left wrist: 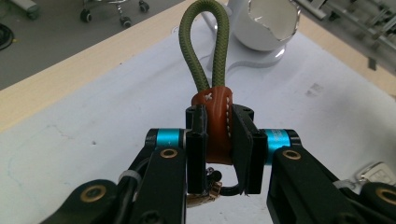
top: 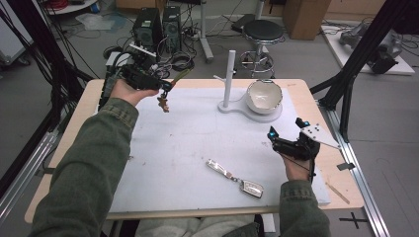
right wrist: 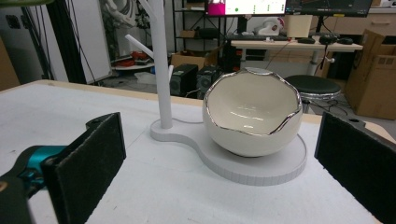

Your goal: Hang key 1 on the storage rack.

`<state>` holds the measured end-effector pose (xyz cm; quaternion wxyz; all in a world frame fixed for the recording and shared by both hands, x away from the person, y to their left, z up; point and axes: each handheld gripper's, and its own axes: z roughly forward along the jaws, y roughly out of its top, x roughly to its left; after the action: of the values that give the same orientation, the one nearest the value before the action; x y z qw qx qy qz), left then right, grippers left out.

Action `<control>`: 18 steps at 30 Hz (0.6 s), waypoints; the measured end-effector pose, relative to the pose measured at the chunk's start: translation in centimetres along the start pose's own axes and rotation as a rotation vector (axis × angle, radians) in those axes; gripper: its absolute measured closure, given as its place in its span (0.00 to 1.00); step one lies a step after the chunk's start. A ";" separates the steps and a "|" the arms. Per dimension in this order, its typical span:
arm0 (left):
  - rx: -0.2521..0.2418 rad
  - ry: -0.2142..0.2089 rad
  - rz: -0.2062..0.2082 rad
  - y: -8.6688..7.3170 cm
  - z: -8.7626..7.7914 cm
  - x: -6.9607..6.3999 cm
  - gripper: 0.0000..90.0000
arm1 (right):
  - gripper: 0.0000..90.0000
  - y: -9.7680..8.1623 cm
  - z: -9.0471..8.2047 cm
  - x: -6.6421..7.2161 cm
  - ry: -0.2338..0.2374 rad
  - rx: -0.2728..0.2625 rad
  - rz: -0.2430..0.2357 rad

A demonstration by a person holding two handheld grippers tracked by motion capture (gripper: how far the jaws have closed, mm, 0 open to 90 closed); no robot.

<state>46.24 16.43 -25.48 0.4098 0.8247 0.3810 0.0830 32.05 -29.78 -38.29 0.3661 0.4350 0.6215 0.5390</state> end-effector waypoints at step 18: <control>0.015 0.007 -0.010 2.2 3.0 0.0 0.85 | 0.01 0.0 0.1 0.0 0.012 0.008 0.010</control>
<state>48.80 13.77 -25.86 0.4027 0.8255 0.3872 0.0808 32.13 -29.72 -38.34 0.3577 0.4363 0.6236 0.5411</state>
